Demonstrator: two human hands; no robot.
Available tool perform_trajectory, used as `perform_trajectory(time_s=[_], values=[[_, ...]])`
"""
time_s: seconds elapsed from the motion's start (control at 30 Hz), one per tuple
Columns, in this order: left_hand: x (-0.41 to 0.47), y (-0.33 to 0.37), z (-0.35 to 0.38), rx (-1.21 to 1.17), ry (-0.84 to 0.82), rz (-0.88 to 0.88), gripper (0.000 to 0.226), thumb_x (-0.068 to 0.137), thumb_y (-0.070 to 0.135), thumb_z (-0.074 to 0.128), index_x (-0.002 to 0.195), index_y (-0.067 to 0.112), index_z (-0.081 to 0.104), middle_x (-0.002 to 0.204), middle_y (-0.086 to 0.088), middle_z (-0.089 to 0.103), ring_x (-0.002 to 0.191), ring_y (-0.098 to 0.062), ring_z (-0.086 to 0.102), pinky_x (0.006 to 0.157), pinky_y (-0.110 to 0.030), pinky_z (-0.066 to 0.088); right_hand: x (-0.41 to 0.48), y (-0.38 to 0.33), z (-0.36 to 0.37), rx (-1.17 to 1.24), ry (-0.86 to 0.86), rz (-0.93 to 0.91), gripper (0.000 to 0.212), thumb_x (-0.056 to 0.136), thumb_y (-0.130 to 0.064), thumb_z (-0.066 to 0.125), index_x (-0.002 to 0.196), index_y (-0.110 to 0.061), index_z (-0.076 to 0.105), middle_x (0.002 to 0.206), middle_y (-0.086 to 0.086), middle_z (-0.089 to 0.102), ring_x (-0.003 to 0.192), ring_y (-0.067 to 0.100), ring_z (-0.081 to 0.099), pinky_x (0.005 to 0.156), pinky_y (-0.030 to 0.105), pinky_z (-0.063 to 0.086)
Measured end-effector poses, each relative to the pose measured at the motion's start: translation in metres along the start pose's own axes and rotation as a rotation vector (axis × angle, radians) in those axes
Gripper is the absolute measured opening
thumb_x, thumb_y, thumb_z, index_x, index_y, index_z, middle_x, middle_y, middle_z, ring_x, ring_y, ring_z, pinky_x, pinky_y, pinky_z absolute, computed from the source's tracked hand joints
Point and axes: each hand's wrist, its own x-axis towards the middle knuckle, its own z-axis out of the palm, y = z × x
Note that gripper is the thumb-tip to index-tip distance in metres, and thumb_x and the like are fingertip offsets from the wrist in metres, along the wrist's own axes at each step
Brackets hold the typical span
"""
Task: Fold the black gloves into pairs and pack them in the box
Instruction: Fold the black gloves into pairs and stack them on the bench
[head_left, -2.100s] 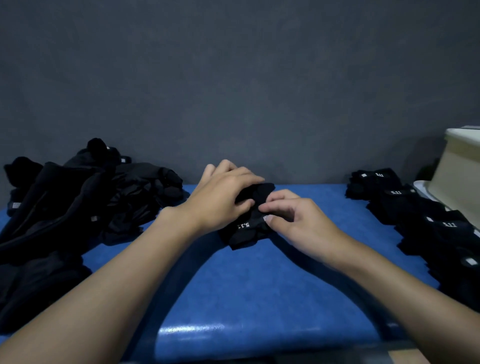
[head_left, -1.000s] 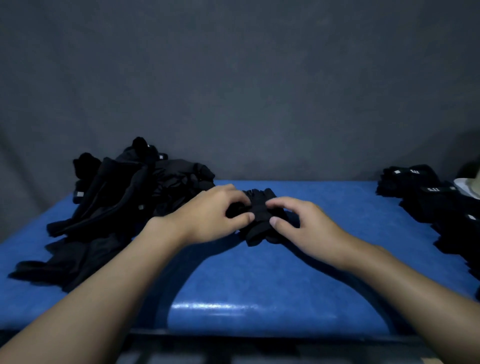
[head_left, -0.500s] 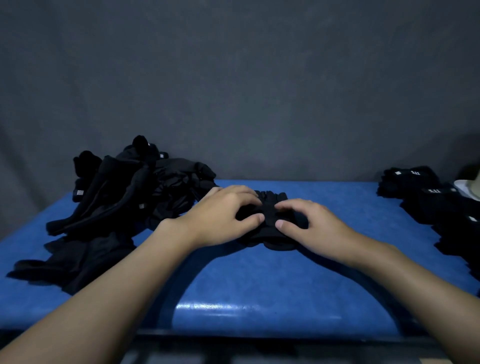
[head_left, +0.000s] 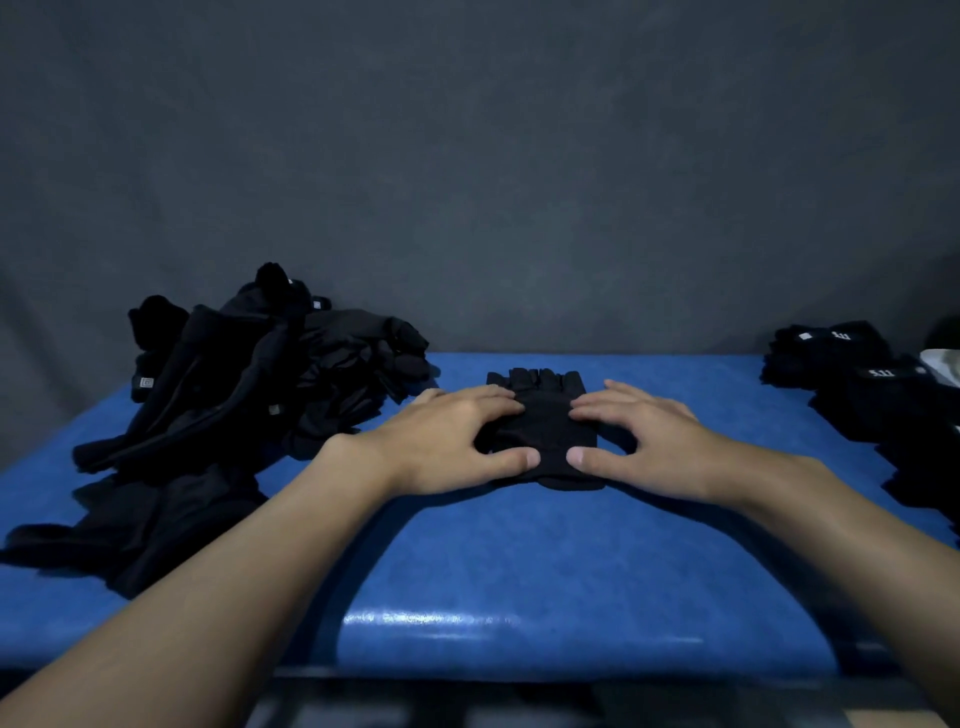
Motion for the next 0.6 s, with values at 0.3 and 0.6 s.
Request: perform_trajectory(time_s=[0.3, 0.6], values=[[0.006, -0.001, 0.000, 0.103, 0.011, -0.015, 0.086, 0.083, 0.080, 0.033, 0.149, 0.027, 0.040, 0.159, 0.009, 0.031, 0.145, -0.006, 0.026, 0.119, -0.039, 0.019, -0.001, -0.004, 0.002, 0.064, 0.014, -0.050, 0.056, 0.084, -0.062, 0.060, 0.134, -0.039, 0.053, 0.147, -0.026, 0.040, 0.146, -0.001, 0.015, 0.121, 0.040, 0.012], [-0.005, 0.005, -0.028, 0.073, 0.283, 0.010, 0.060, 0.092, 0.067, 0.037, 0.132, 0.027, 0.058, 0.137, 0.009, 0.054, 0.132, -0.012, 0.041, 0.106, -0.033, 0.032, 0.008, -0.022, 0.002, 0.160, 0.191, -0.118, 0.037, 0.091, -0.044, 0.059, 0.124, -0.028, 0.063, 0.124, -0.018, 0.055, 0.133, 0.005, 0.037, 0.116, 0.042, 0.025]])
